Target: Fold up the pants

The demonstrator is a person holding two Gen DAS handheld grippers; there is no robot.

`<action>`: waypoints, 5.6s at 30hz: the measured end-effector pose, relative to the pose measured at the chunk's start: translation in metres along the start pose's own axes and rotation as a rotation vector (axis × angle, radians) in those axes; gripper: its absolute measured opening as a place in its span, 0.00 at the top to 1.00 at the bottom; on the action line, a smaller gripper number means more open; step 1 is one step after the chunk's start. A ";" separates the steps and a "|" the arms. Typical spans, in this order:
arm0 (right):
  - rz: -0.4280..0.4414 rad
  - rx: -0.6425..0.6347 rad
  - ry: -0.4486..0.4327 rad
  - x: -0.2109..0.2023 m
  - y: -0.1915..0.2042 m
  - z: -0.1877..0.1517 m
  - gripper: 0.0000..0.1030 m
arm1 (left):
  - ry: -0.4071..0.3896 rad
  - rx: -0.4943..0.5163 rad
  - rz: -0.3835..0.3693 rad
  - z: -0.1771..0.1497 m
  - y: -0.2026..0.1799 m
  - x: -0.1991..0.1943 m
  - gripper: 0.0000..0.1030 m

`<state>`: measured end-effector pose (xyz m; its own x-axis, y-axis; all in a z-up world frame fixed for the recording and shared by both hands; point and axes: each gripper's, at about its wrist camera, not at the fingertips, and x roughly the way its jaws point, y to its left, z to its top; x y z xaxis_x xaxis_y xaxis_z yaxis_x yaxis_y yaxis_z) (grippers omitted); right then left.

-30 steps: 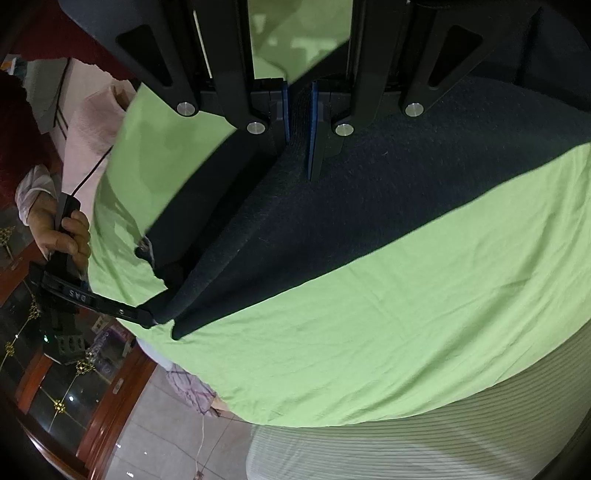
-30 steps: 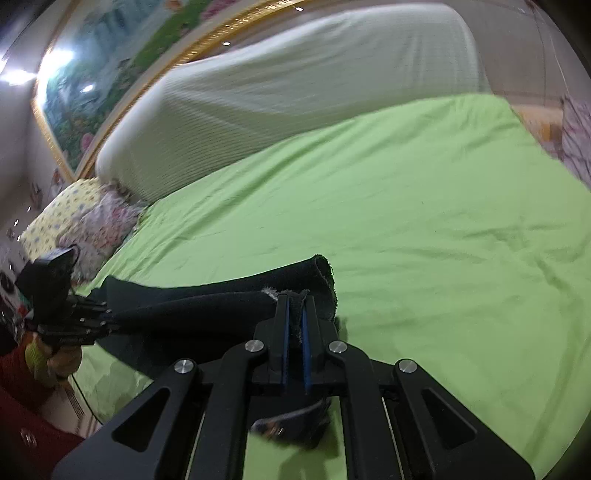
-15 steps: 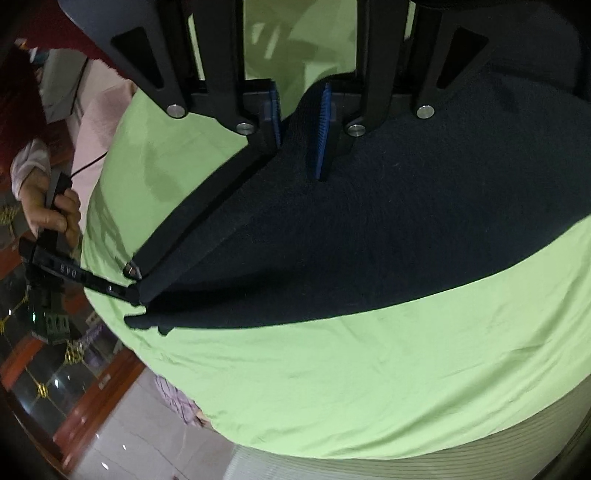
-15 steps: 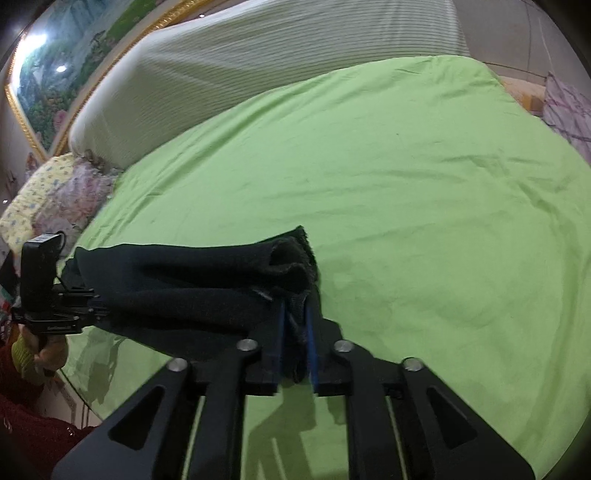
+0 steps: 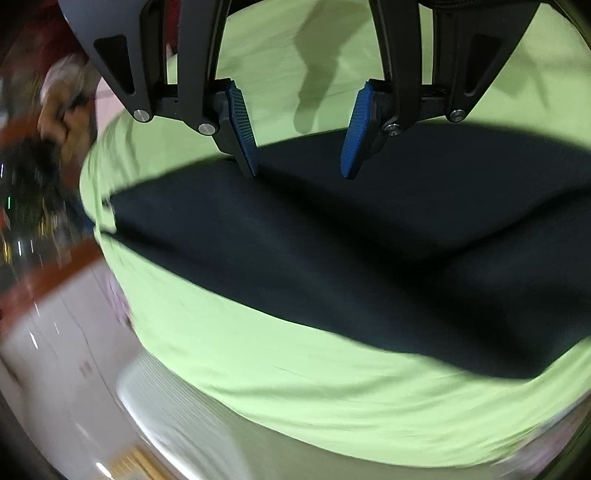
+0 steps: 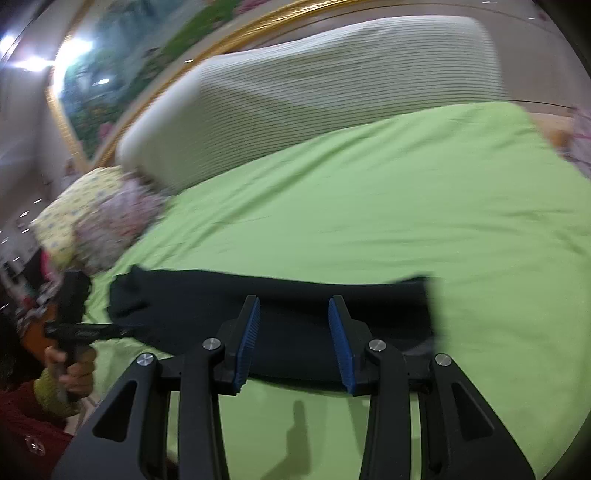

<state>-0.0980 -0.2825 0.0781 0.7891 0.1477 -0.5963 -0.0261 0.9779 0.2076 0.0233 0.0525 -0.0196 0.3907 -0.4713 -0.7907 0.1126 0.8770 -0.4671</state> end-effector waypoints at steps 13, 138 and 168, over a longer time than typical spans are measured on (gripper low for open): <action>0.175 -0.318 0.182 0.114 0.146 -0.030 0.61 | -0.137 -0.446 0.113 0.000 0.111 -0.050 0.49; -0.190 0.400 -0.015 -0.001 -0.040 -0.052 0.54 | 0.004 0.555 0.021 0.073 -0.125 0.054 0.37; -0.106 0.687 -0.143 0.000 -0.096 -0.077 0.85 | 0.315 0.813 -0.108 0.082 -0.271 0.176 0.37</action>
<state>-0.1424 -0.3653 -0.0017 0.8403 -0.0101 -0.5421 0.4109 0.6643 0.6244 0.1369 -0.2601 0.0001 0.0837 -0.4546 -0.8868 0.7974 0.5642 -0.2140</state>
